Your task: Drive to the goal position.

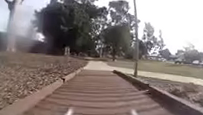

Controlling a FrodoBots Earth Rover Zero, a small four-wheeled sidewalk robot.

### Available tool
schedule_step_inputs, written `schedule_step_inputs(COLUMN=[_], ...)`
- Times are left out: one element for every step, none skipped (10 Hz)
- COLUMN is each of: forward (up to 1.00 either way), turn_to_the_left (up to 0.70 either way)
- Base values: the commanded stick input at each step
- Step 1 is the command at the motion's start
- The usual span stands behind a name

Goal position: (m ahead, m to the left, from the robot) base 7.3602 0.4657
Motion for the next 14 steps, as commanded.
schedule_step_inputs(forward=[0.7,0.7,0.7,0.7,0.7,0.7,0.7,0.7,0.7,0.7,0.7,0.7,0.7,0.7], turn_to_the_left=[0.0,0.0,0.0,0.0,0.0,0.0,0.0,0.05,0.13,0.15,0.08,0.01,0.0,0.0])
